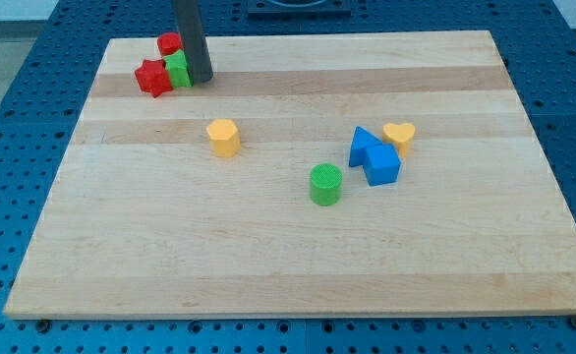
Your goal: Point your arm towards bottom center
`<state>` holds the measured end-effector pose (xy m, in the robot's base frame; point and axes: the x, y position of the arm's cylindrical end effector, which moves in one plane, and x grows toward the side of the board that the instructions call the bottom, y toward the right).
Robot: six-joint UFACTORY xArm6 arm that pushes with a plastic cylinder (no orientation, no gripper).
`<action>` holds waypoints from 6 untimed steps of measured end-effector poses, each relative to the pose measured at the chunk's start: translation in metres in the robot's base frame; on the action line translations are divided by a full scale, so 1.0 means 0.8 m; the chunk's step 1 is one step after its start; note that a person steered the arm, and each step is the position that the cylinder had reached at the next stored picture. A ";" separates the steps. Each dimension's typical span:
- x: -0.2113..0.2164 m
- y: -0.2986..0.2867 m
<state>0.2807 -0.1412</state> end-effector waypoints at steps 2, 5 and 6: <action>0.096 0.101; 0.255 0.087; 0.321 0.108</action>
